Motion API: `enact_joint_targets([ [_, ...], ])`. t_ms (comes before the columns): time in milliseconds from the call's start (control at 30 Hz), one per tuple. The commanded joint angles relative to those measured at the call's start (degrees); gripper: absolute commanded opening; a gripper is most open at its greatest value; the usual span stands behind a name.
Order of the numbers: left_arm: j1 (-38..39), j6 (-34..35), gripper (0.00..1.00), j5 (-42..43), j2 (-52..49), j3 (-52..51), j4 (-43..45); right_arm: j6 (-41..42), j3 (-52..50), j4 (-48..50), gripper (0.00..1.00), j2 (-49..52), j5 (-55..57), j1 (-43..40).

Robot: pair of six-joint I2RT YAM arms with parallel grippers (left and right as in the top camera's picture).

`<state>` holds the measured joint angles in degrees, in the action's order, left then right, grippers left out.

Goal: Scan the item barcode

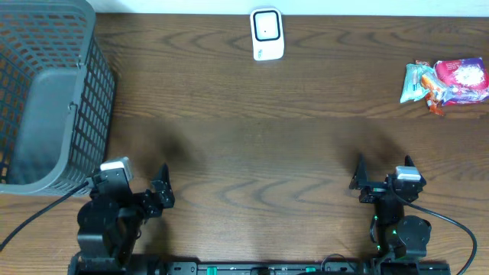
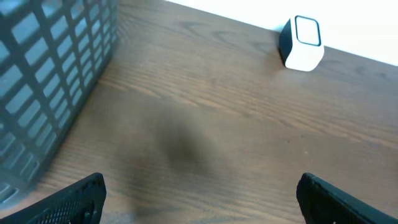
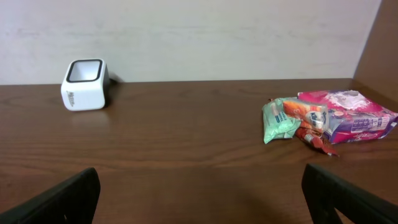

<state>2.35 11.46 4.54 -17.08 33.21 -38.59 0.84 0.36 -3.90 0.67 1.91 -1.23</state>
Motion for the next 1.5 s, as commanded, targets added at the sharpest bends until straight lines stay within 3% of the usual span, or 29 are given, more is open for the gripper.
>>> enact_joint_targets([
  [0,-0.26,-1.4,0.98,-2.56,3.54,-1.95,0.39,0.61,-0.04,-0.24,0.99,-0.35,-0.11,0.48],
  [200,-0.31,-1.36,0.98,-2.36,9.16,-8.37,5.81,0.61,-0.04,-0.24,0.99,-0.35,-0.11,0.48],
  [567,-0.31,-1.38,0.98,-2.38,16.55,-19.39,24.7,0.61,-0.04,-0.24,0.99,-0.35,-0.11,0.48],
  [1100,-0.37,-1.38,0.98,-2.4,17.0,-28.55,45.29,0.61,-0.04,-0.24,0.99,-0.35,-0.11,0.48],
  [1467,-2.21,-1.38,0.98,-2.4,17.0,-33.0,50.95,0.61,-0.04,-0.24,0.99,-0.35,-0.11,0.48],
])
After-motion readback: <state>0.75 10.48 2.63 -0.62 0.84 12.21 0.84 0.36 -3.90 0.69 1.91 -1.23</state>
